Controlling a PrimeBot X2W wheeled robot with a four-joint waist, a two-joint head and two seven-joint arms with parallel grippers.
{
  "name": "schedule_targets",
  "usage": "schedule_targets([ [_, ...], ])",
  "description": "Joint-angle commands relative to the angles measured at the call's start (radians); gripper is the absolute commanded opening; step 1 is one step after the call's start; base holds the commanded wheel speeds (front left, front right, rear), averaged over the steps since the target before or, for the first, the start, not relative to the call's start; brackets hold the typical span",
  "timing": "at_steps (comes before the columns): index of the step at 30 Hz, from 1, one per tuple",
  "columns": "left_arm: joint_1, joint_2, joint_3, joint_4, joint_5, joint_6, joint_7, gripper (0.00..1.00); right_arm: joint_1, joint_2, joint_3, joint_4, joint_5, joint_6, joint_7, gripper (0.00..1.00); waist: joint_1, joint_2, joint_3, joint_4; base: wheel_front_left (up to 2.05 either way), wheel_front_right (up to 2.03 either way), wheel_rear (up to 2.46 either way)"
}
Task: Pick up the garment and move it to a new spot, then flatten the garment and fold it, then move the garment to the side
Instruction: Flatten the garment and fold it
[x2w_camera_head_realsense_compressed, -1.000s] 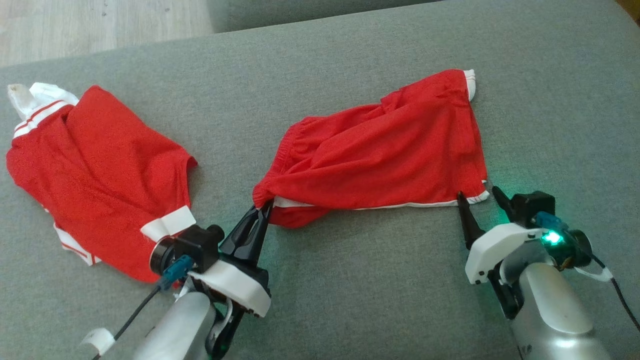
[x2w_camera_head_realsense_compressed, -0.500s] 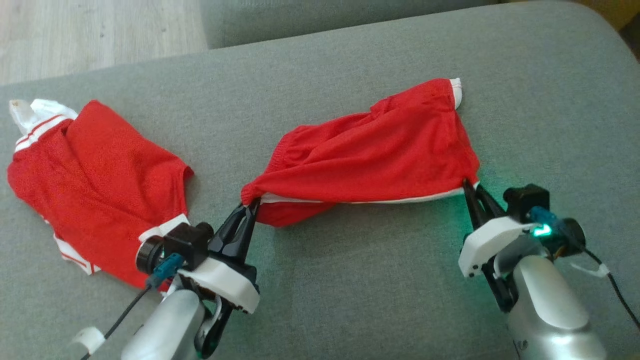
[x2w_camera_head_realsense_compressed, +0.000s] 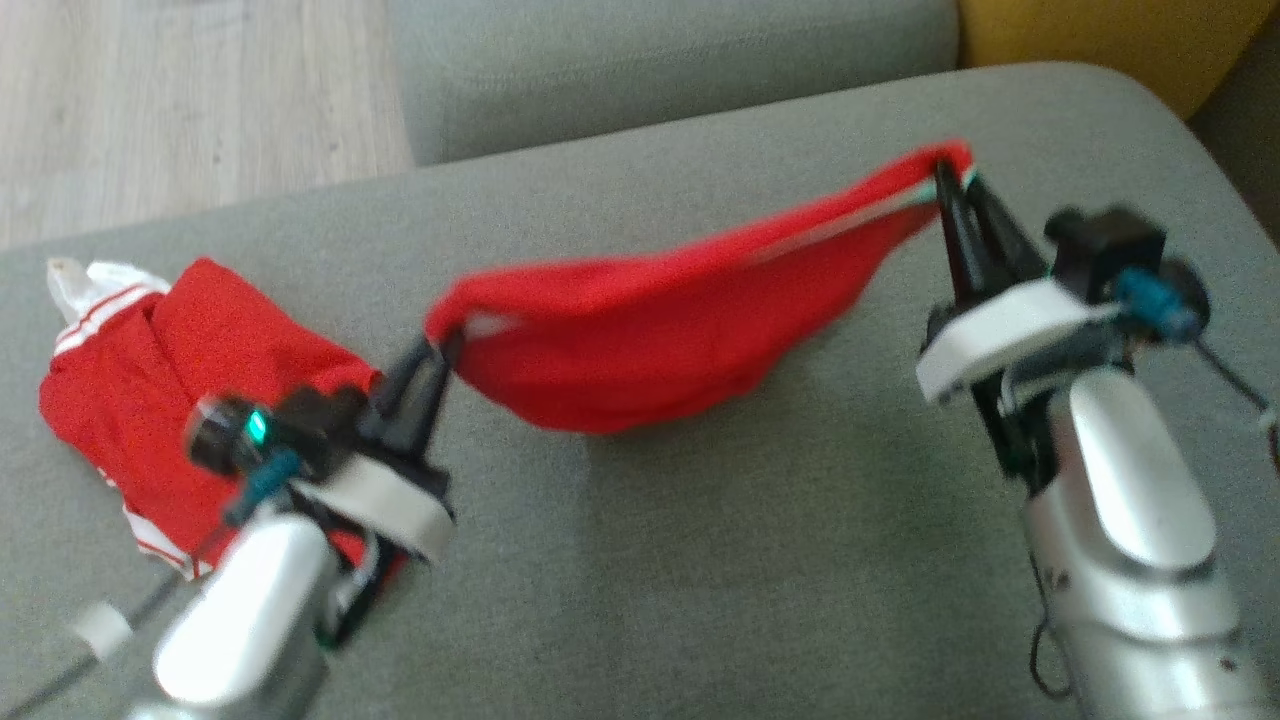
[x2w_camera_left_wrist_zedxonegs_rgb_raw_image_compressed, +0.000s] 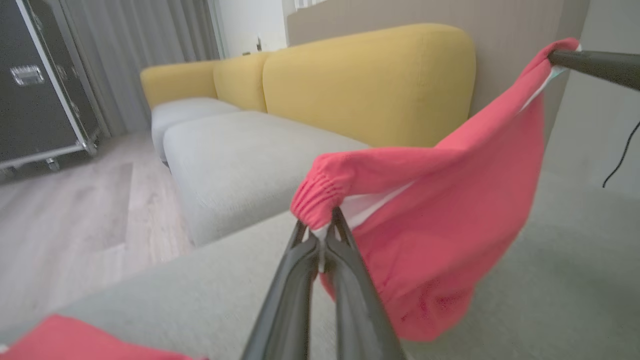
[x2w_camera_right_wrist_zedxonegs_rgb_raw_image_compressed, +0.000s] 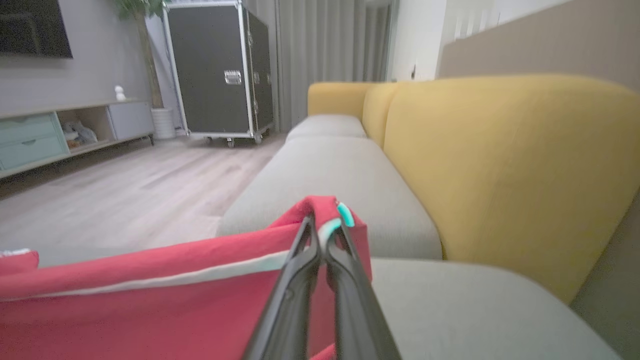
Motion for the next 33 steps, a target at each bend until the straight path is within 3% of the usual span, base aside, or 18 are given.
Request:
schedule_targets([
  [1, -0.112, 0.053, 0.059, -0.056, 0.013, 0.009, 0.01, 0.0, -0.084, -0.001, 0.031, -0.062, 0.017, -0.001, 0.008, 0.0, 0.0, -0.0001, -0.025, -0.009, 0.0, 0.0, 0.0],
  [7, -0.254, 0.113, 0.107, -0.147, 0.03, 0.013, 0.053, 0.0, -0.222, -0.001, 0.022, -0.134, 0.058, -0.001, -0.005, 0.0, 0.0, -0.0001, -0.06, -0.017, 0.0, 0.0, 0.0],
  [11, -0.28, 0.118, 0.162, -0.199, 0.009, 0.049, 0.037, 0.0, -0.242, -0.001, 0.008, -0.153, 0.065, -0.001, -0.002, 0.0, 0.0, -0.0001, -0.075, -0.017, 0.0, 0.0, 0.0],
  [22, -0.132, 0.157, 0.122, -0.384, -0.009, 0.07, 0.127, 0.0, -0.077, -0.001, -0.029, -0.305, 0.046, -0.001, 0.102, 0.0, 0.0, -0.0001, -0.067, -0.002, 0.0, 0.0, 0.0],
  [28, -0.16, 0.184, 0.115, -0.401, -0.033, 0.045, 0.202, 0.0, -0.095, -0.001, -0.027, -0.316, 0.06, -0.001, 0.168, 0.0, 0.0, -0.0001, -0.004, -0.013, 0.0, 0.0, 0.0],
  [33, -0.335, 0.205, 0.123, -0.29, -0.029, -0.013, 0.222, 0.0, -0.266, -0.001, -0.021, -0.186, 0.031, -0.001, 0.134, 0.0, 0.0, -0.0001, 0.134, -0.02, 0.0, 0.0, 0.0],
])
